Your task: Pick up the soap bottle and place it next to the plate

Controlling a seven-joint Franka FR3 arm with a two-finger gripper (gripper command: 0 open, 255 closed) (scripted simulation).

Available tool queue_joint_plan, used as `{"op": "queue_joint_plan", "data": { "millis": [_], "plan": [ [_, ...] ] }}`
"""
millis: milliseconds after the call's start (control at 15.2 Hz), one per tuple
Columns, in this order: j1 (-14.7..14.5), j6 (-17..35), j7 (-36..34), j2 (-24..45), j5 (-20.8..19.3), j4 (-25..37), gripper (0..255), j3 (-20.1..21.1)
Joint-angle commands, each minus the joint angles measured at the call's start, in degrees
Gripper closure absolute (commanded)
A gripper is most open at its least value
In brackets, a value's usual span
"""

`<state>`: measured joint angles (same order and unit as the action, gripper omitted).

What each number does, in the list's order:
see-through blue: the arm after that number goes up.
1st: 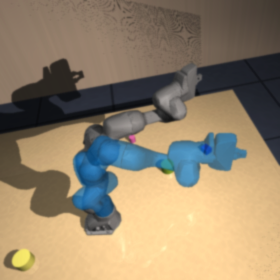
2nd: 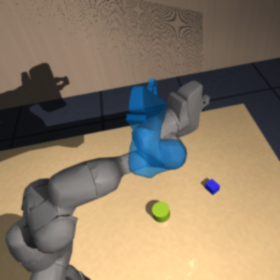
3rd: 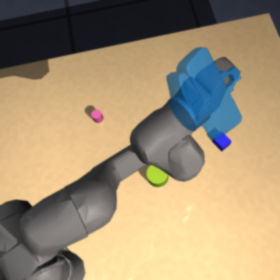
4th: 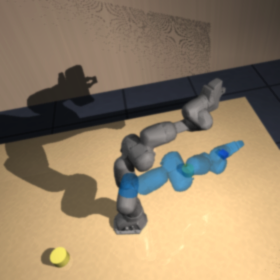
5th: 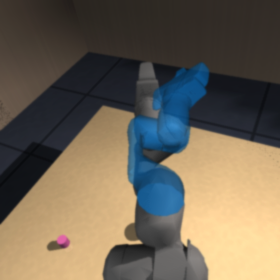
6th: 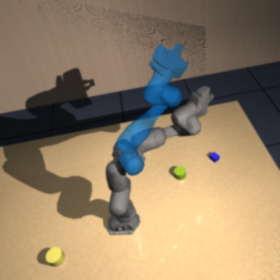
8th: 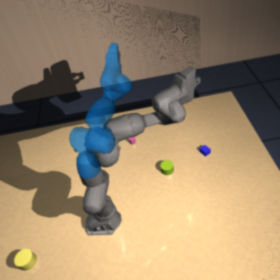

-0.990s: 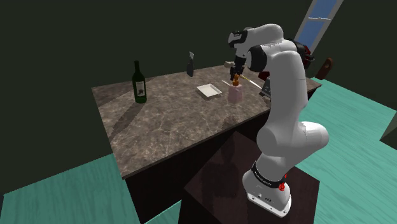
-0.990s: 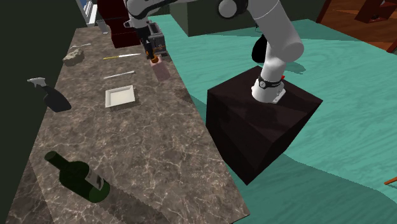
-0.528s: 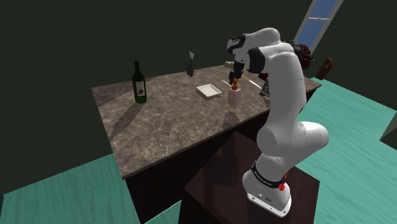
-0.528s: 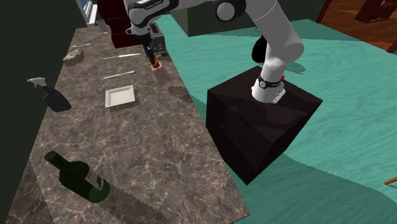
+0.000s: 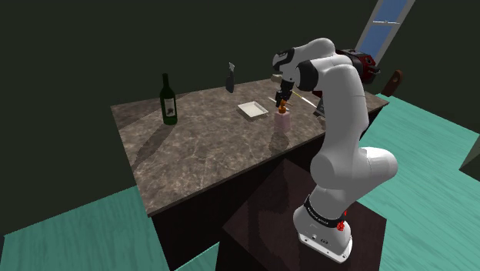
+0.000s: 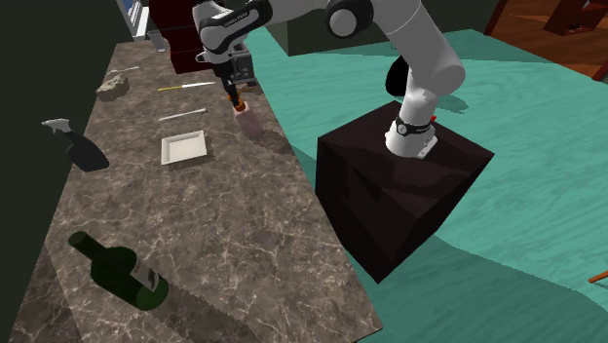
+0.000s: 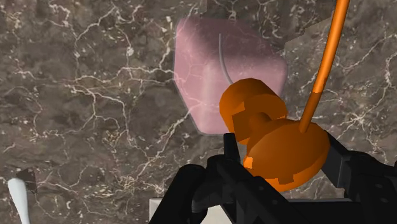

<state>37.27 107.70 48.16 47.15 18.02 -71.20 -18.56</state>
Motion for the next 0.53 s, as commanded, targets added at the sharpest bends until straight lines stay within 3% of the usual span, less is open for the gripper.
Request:
{"op": "queue_joint_plan", "data": {
  "millis": [0,330,396,462],
  "plan": [
    [-0.03,0.19,0.02,0.01,0.02,-0.15,255,0.01],
    [-0.03,0.19,0.02,0.01,0.02,-0.15,255,0.01],
    [-0.03,0.19,0.02,0.00,0.02,-0.15,0,0.01],
    [-0.03,0.19,0.02,0.01,0.02,-0.15,0,0.01]
  ]
}}
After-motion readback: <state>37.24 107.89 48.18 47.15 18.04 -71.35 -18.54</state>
